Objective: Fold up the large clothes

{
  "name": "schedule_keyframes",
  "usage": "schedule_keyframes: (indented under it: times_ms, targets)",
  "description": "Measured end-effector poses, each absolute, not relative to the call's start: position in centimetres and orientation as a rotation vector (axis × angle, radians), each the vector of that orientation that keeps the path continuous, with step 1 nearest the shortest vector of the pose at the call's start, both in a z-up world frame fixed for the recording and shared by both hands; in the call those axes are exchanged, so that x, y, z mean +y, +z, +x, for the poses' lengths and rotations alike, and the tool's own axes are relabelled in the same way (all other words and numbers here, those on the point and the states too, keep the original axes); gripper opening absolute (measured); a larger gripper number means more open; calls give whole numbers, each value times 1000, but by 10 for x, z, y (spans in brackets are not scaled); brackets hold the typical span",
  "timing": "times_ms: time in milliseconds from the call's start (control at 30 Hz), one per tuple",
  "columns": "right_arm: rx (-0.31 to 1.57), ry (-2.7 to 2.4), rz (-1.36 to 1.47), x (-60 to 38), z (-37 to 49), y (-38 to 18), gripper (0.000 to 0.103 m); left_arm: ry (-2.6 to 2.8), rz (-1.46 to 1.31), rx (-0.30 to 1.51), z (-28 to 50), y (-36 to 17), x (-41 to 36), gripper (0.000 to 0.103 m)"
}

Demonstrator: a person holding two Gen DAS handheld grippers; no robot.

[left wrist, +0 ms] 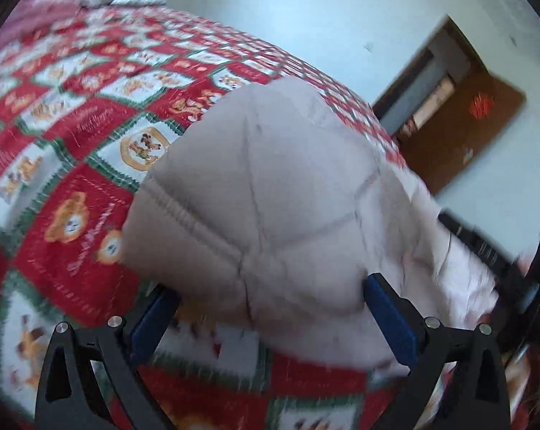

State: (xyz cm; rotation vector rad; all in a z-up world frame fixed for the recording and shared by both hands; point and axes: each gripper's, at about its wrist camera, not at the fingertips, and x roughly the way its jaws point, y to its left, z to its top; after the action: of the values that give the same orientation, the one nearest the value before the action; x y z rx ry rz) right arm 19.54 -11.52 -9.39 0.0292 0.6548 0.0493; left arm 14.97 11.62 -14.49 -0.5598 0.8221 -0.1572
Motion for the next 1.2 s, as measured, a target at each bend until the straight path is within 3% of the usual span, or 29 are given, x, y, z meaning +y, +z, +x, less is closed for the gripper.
schedule_keyframes:
  times_ms: [133,433,467,500,533,633,700,967,1200]
  targets:
    - [832,103,168,-119,229,-149,14,-132,-751,769,165,-155,136,101]
    - [807,146,240,-125,218,-158,12,-137,-758,696,207,-159,125,98]
    - [813,148,257,-126,219,-158,12,-168,-765,679,209,-157,123,92]
    - [818,148,270,-126,218,-159,12,-203,-763,659,209,-153,121,70]
    - [827,147,287,-127,218,-159,12,-243,-739,650,211,-146,117,55]
    - [857,151,343,-129,217,-159,12,-308,-652,627,204,-121,113,35]
    - [885,180,412,-129,215,-159,13,-355,-646,603,195,-107,116,31]
    - [1000,474,659,-46,197,-167,12,-378,-369,499,145,-26,125,30]
    - [1081,699,685,25,195,-173,9,-271,-111,481,122,-22,118,30]
